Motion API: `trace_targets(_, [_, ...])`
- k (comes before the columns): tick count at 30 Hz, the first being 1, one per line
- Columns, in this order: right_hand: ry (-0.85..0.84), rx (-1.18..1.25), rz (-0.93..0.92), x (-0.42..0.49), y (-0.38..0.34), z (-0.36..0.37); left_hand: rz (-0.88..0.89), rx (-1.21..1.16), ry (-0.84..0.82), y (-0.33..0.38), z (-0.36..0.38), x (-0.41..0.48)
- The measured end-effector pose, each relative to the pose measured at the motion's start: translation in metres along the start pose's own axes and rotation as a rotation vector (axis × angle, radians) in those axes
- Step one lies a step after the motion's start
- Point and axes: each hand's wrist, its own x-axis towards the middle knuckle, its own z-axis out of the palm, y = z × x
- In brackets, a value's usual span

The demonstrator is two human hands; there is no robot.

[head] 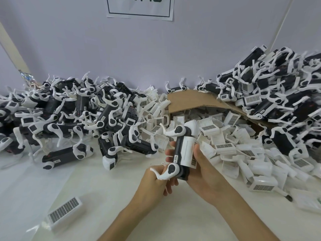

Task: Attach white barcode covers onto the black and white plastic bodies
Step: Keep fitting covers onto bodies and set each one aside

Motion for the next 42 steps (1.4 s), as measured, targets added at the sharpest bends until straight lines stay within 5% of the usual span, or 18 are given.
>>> trace_targets(5, [-0.042,0.023,-0.004,-0.002,0.002,-0.004,-0.027,0.032,-0.075,-0.001,0.001,-0.001])
trace_targets(10, [0.057,0.303,0.013,-0.001,0.002,-0.004,0.079,0.012,-0.096,0.005,0.005,-0.007])
trace_targets(21, [0.084,0.372,0.022,-0.001,0.002,0.002,0.090,0.021,-0.211,0.013,0.012,-0.014])
trace_targets(29, [-0.070,0.278,0.057,-0.003,-0.003,-0.005,0.083,-0.003,-0.245,0.015,0.007,-0.015])
trace_targets(42, [0.029,0.243,-0.012,-0.002,-0.001,0.007,-0.003,-0.164,-0.238,0.012,0.010,-0.013])
